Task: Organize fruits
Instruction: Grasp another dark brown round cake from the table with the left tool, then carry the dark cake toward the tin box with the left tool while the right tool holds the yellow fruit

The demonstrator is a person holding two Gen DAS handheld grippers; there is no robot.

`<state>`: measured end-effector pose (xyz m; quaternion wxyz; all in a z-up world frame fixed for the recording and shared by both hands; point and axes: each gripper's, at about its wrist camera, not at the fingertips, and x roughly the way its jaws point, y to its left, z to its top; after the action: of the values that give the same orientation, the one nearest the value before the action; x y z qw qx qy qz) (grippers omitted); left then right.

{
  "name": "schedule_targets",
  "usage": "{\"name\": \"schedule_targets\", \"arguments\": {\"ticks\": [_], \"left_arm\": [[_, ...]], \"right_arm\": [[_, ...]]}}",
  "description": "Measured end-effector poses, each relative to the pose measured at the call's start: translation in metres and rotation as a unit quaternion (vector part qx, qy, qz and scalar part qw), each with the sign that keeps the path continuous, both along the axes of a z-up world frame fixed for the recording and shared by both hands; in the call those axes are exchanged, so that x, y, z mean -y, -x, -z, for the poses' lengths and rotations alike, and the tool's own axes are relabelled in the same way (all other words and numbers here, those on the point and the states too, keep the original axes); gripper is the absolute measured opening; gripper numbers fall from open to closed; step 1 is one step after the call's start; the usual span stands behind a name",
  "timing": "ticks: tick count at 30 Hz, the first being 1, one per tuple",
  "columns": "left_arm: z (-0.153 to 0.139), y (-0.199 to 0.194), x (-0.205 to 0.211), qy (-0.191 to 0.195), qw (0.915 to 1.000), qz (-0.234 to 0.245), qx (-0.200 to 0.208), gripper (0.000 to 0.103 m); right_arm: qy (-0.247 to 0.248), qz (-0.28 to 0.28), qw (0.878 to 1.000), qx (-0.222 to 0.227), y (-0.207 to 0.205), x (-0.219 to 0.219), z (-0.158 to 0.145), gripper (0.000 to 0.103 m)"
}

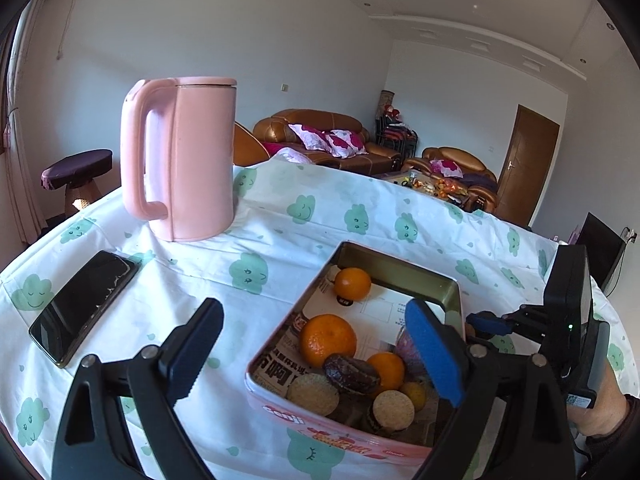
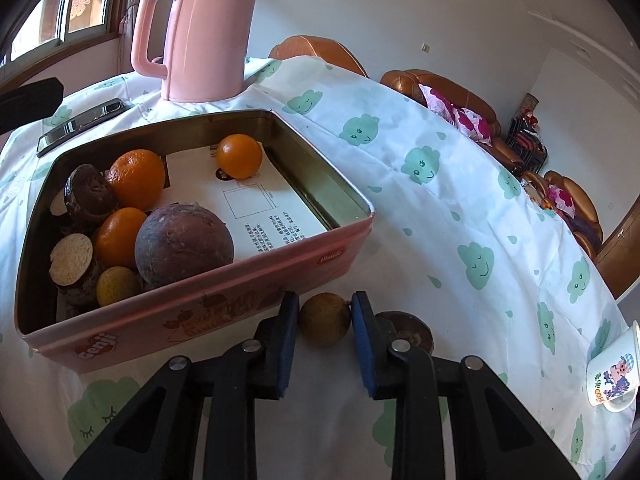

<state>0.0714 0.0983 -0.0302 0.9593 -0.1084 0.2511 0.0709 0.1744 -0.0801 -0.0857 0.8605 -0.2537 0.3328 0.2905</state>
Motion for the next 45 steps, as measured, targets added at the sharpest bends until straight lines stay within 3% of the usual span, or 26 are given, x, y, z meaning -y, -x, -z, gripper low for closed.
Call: {"name": "schedule_targets", "arguments": {"ticks": [4,8,15,22,24,29,36,39,43,45], "left_arm": [[-0.009,-0.01,0.02,-0.016,0.9996,0.022,0.005,0.094],[-0.013,-0.03,0.053,-0.031,0.9978,0.059,-0.003,0.094],[0.0,-0.074,0.121,-0.051,0.99,0.122,-0.048,0.094],[0.024,-0.102,0.185,-0.091,0.9774,0.168,-0.09,0.091],[0.032,-0.11,0.197,-0.101,0.9735,0.176,-0.104,0.087],[0.051,-0.129,0.212,-0.118,0.9639,0.189,-0.146,0.066],[0.057,-0.138,0.221,-0.129,0.9587,0.2,-0.155,0.062],[0.063,-0.146,0.222,-0.129,0.9543,0.202,-0.179,0.063],[0.062,-0.149,0.218,-0.099,0.9539,0.22,-0.179,0.036],[0.062,-0.147,0.219,-0.098,0.954,0.221,-0.177,0.035]], "right_arm": [[-0.074,0.026,0.997,0.017,0.003,0.026,-0.023,0.028],[-0.136,0.092,0.986,0.023,-0.006,0.067,-0.038,0.028],[-0.172,0.19,0.967,0.001,-0.025,0.131,-0.029,0.028],[-0.205,0.213,0.955,-0.006,-0.026,0.158,-0.03,0.028],[-0.208,0.213,0.954,-0.004,-0.025,0.16,-0.03,0.029],[-0.219,0.218,0.951,-0.006,-0.027,0.165,-0.029,0.029],[-0.209,0.213,0.954,0.004,-0.024,0.161,-0.03,0.029],[-0.208,0.213,0.954,0.002,-0.024,0.161,-0.03,0.029],[-0.209,0.212,0.955,0.004,-0.023,0.161,-0.03,0.029],[-0.217,0.209,0.954,0.008,-0.021,0.163,-0.032,0.029]]}}
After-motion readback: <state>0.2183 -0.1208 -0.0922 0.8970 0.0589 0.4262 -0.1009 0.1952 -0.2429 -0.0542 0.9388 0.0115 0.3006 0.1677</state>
